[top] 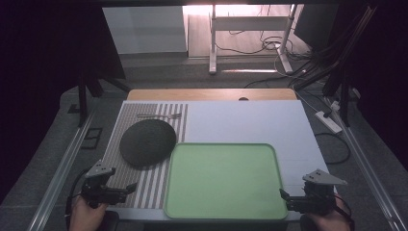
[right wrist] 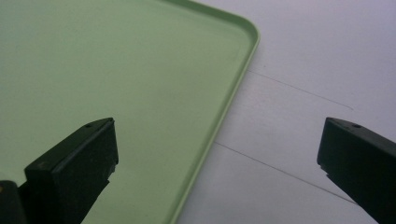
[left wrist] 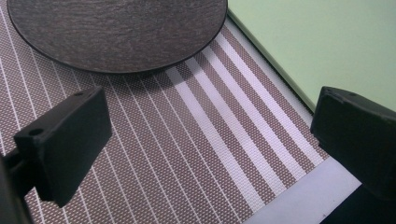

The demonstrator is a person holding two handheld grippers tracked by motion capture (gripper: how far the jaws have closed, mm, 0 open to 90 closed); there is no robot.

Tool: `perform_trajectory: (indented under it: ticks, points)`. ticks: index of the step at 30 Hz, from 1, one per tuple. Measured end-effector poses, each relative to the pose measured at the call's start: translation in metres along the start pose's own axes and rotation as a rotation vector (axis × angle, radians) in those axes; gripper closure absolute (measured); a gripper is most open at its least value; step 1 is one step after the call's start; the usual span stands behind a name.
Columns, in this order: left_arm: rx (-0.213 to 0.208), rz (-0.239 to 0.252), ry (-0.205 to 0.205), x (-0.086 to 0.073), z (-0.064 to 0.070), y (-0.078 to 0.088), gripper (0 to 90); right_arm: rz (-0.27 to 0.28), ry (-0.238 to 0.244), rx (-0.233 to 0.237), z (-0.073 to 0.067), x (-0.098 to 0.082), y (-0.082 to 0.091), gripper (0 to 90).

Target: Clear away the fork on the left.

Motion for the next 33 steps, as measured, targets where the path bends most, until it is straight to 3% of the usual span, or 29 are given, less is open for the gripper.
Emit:
perform_trajectory:
  ticks: [7, 27, 33]
  points:
    - [-0.025, -0.010, 0.007, -0.0003, -0.0005, -0.0010, 0.0, -0.005, -0.004, 0.018, -0.0007, -0.0007, 0.0004, 0.0]
    - [-0.033, -0.039, 0.015, 0.0004, -0.0008, -0.0043, 0.8, -0.016, 0.008, 0.031, -0.0022, -0.0016, -0.0003, 0.0]
    - [-0.027, 0.002, -0.001, 0.0088, -0.0033, -0.0086, 0.0, -0.011, 0.025, 0.024, -0.0040, -0.0013, -0.0003, 0.0]
Point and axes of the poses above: each handheld gripper's, and its own axes: y roughly backward along the jaws, x roughly out of its top, z roughly to its right, the point moved 7 cm from there along -y, roughly forward along the jaws, and after that the axes turned 2 degrees about -x, right-handed, at the moved point
